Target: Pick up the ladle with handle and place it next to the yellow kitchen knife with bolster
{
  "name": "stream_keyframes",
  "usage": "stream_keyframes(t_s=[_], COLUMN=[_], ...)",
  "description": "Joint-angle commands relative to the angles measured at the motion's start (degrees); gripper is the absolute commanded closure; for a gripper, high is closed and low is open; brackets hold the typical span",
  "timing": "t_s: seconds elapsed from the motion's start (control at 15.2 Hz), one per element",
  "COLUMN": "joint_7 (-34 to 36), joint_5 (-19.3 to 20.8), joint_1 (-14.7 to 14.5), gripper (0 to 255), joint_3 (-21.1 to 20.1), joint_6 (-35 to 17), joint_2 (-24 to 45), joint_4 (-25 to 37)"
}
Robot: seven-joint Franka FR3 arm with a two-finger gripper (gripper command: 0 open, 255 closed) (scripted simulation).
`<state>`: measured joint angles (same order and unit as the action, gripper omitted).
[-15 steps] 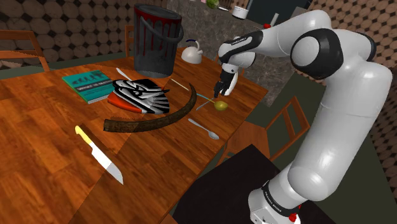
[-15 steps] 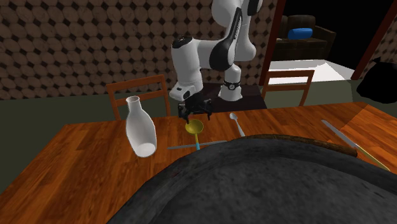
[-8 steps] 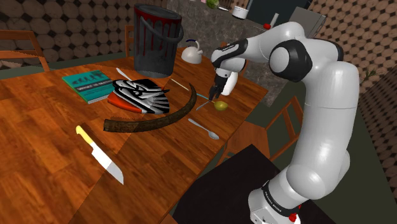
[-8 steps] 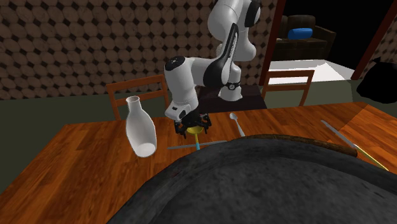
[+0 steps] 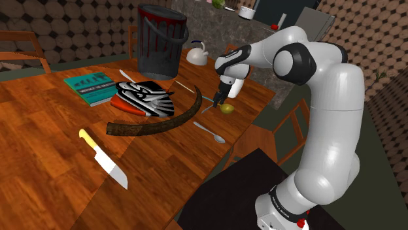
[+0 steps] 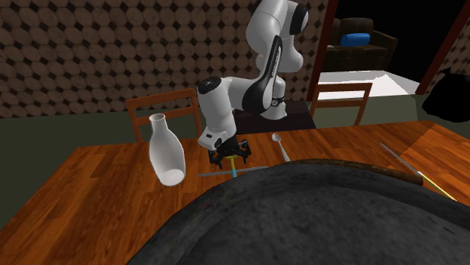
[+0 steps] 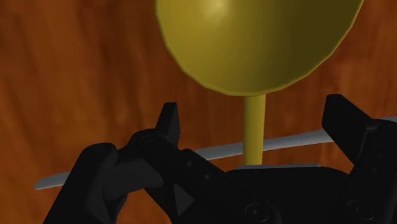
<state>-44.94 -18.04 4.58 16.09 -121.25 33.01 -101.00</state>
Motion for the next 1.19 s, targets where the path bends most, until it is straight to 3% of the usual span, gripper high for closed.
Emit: stream_keyframes(t_s=[0.0,0.2,0.26,1.12], joint_7=[0.0,0.0,0.0,0.6], joint_5=[0.0,0.0,0.0,0.7], joint_1=[0.0,0.0,0.0,-0.3], gripper=[0,0,255,255], joint_3=[0.0,0.0,0.0,0.4], joint_6=[0.0,0.0,0.0,2.1], joint_2=[0.0,0.0,0.0,-1.9], joint_4=[0.0,0.0,0.0,0.3])
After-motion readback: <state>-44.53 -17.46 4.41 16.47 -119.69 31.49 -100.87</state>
